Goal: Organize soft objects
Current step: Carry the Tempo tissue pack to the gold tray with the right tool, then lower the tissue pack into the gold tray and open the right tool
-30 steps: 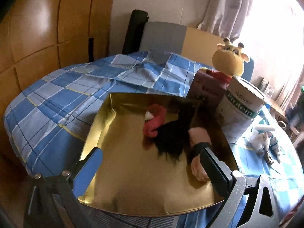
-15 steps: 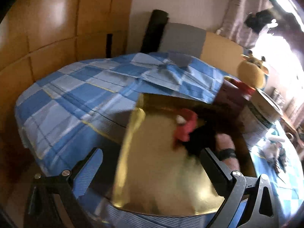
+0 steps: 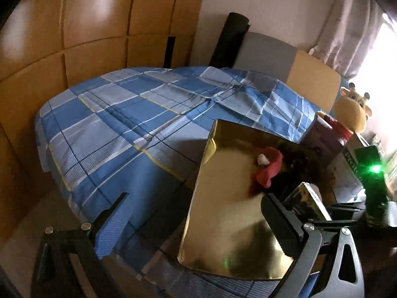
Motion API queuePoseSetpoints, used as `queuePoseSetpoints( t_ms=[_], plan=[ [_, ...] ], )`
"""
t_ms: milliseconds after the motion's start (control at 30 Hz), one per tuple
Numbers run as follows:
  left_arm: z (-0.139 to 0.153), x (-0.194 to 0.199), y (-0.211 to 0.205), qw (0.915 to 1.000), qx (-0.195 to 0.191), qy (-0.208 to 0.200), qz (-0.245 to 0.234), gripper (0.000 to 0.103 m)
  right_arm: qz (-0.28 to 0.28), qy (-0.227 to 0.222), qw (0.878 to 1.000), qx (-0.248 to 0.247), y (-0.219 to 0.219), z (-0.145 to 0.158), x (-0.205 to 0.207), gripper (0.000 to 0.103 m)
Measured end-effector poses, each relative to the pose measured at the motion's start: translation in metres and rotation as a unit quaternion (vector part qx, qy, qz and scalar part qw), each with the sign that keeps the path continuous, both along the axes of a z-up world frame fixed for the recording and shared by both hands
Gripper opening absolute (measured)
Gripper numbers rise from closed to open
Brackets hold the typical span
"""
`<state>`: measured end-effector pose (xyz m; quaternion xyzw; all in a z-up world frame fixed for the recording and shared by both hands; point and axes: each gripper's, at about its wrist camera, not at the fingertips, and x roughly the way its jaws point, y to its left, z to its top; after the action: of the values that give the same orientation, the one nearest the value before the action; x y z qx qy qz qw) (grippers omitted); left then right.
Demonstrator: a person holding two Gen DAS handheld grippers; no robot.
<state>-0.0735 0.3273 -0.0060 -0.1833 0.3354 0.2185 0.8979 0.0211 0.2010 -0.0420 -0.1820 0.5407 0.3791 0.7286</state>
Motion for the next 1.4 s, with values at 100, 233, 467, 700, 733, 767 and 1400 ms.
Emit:
queuePoseSetpoints(
  t_ms=[100, 233, 467, 700, 733, 767, 1400],
  plan=[
    [0.0, 0.0, -0.009, 0.9999, 0.003, 0.0, -0.016, 0.103, -0.03, -0.007, 0.999, 0.006, -0.01, -0.009, -0.001, 0.027],
    [0.0, 0.001, -0.021, 0.9993, 0.011, 0.004, -0.036, 0.103, -0.059, 0.007, 0.998, 0.027, -0.021, -0.011, 0.003, 0.04],
    [0.001, 0.002, -0.035, 0.998, 0.022, 0.011, -0.058, 0.103, -0.079, -0.002, 0.996, 0.038, -0.03, -0.009, -0.003, 0.046],
    [0.007, -0.002, -0.042, 0.9973, 0.037, 0.001, -0.063, 0.103, -0.083, -0.046, 0.994, 0.056, -0.036, 0.013, -0.018, 0.05],
    [0.008, -0.003, -0.044, 0.9971, 0.04, -0.002, -0.065, 0.103, -0.085, -0.054, 0.993, 0.059, -0.037, 0.017, -0.02, 0.051],
    [0.009, -0.004, -0.045, 0.9969, 0.042, -0.003, -0.066, 0.103, -0.087, -0.067, 0.992, 0.061, -0.04, 0.023, -0.023, 0.052],
    [0.027, -0.001, -0.086, 0.9892, 0.067, -0.007, -0.13, 0.103, -0.133, -0.161, 0.974, 0.087, -0.112, 0.077, -0.04, 0.063]
  ],
)
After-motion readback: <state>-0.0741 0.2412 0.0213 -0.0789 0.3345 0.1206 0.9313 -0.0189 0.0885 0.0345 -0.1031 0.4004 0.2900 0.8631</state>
